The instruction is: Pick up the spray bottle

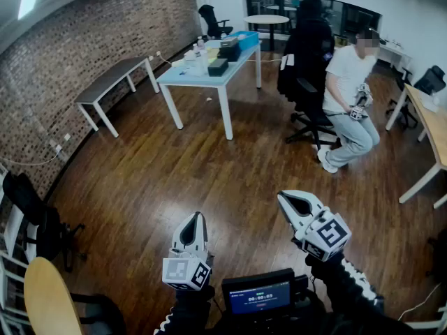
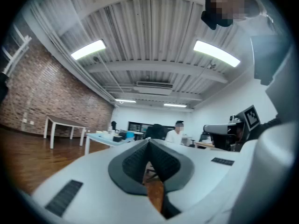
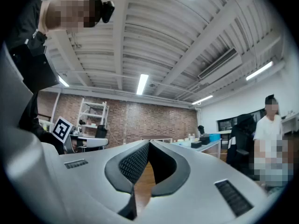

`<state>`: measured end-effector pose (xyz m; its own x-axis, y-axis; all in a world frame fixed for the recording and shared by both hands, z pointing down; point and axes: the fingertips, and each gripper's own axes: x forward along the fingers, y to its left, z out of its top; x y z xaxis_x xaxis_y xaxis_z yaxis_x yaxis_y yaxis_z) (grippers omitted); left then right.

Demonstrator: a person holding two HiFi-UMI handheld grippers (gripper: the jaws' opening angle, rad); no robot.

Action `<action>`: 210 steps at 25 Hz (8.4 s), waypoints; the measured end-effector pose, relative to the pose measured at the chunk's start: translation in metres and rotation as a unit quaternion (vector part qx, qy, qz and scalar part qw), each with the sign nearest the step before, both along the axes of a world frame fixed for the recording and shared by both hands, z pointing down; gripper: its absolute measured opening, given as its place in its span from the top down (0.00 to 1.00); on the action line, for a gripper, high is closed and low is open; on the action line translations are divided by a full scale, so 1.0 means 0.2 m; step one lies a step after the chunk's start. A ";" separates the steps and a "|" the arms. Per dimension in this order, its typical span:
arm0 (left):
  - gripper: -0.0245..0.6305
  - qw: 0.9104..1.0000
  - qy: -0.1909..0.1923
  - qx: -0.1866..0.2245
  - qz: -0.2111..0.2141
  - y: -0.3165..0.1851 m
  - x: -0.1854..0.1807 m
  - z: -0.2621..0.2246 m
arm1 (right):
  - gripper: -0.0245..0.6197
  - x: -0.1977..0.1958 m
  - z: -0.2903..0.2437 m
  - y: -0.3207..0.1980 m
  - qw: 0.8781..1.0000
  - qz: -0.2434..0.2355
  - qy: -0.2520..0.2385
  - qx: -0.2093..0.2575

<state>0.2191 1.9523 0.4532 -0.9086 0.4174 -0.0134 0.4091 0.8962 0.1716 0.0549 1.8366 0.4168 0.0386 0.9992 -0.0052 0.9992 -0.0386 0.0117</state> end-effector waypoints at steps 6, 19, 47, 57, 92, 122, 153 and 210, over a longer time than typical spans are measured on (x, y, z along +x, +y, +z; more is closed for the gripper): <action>0.95 0.995 -0.017 0.000 0.096 0.03 -0.43 0.09 | 0.96 -0.31 0.05 -0.13 0.997 0.071 0.010 0.009; 0.95 0.944 -0.026 -0.031 0.327 -2.61 -2.31 -0.25 | 0.96 -1.62 -0.09 -3.03 0.939 0.343 0.000 -0.029; 0.95 0.638 -0.044 -0.030 0.768 -8.10 -4.78 -0.09 | 0.96 -2.93 -0.11 -8.38 0.631 0.775 -0.028 -0.032; 0.95 0.535 -0.091 -0.083 0.836 -10.32 -3.79 -0.36 | 0.96 -1.66 -0.27 -10.33 0.524 0.848 -0.062 -0.049; 0.95 0.324 -0.090 -0.050 0.940 -16.83 -1.08 -0.56 | 0.96 1.26 -0.41 -16.32 0.285 0.957 -0.043 -0.039; 0.92 0.094 -0.036 -0.002 0.995 -18.93 -0.29 -0.74 | 0.70 1.37 -0.39 -18.65 0.378 0.903 0.196 0.059; 0.89 0.139 0.143 -0.079 0.977 -20.46 0.52 0.24 | 0.28 2.08 1.51 -19.92 0.334 0.665 0.647 0.168; 0.96 0.365 0.034 0.023 0.930 -20.07 -0.26 -0.34 | 0.34 1.93 -0.21 -19.88 0.395 0.916 0.019 -0.063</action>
<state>0.1680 -2.0622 0.3843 0.3816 -0.9243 0.0038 -0.8953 -0.3685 0.2502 0.4402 -2.1395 0.3748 -0.7511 -0.6597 -0.0250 -0.6531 0.7480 -0.1182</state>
